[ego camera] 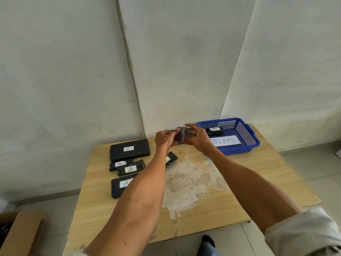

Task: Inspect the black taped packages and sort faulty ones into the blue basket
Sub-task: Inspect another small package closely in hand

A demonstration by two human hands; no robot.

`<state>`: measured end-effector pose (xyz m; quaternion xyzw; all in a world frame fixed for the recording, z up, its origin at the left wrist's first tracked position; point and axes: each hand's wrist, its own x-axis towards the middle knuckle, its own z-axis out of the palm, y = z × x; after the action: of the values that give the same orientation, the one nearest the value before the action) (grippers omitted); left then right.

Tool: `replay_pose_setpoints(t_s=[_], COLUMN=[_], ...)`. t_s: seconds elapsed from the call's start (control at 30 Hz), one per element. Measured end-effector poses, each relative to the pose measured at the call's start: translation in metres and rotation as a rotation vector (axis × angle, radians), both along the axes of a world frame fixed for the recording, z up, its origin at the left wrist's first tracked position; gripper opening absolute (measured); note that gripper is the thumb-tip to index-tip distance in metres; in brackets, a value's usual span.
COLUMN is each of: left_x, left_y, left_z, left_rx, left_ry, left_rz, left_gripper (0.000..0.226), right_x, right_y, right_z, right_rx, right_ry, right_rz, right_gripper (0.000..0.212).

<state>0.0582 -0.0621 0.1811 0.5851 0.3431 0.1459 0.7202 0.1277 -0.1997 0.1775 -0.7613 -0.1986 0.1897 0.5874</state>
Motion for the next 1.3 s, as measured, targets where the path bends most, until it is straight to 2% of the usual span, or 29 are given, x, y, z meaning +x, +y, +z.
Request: replay_pose_setpoints(t_s=[0.07,0.13,0.23,0.33,0.5,0.7,0.8,0.93,1.0,1.07,1.3], left_x=[0.000,0.000,-0.002,-0.003,-0.004,-0.006,-0.008,-0.008,-0.009,-0.009,-0.010], left_y=[-0.001,-0.001,0.001,0.001,-0.003,-0.007,-0.005,-0.007,-0.009,-0.009,-0.005], left_z=[0.000,0.000,0.001,0.002,0.002,0.001,0.002,-0.001,-0.002,-0.004,-0.004], left_rx=[0.075,0.118,0.089,0.018,-0.204,-0.226,-0.272,-0.202,-0.145,-0.120,-0.031], left_ry=[-0.004,-0.045,-0.109,-0.064,-0.070,-0.118,-0.159,-0.167,-0.170,-0.177,-0.159], left_rz=[0.025,0.019,-0.014,-0.042,-0.165,-0.203,-0.194,-0.184,-0.198,-0.186,-0.141], left_gripper=[0.020,0.012,0.017,0.017,0.023,0.025,0.020,0.031,0.035,0.032,0.020], right_x=[0.000,-0.001,-0.004,-0.003,-0.001,-0.001,-0.001,0.001,0.002,0.004,0.005], right_y=[0.002,0.002,0.001,0.001,-0.001,-0.006,-0.009,-0.009,-0.009,-0.010,-0.005], right_z=[0.000,0.001,0.006,0.005,0.004,0.007,0.007,0.009,0.011,0.011,0.004], right_rx=[-0.017,0.009,0.081,0.103,0.053,0.095,0.131,0.147,0.134,0.131,0.151], right_ry=[-0.013,0.016,0.096,0.110,-0.001,0.075,0.103,0.203,0.247,0.257,0.253], right_rz=[-0.021,-0.017,-0.015,-0.009,-0.056,-0.053,-0.081,-0.152,-0.178,-0.198,-0.250], right_gripper=[0.066,0.053,0.030,0.029,0.024,0.037,0.035,0.023,0.027,0.036,0.038])
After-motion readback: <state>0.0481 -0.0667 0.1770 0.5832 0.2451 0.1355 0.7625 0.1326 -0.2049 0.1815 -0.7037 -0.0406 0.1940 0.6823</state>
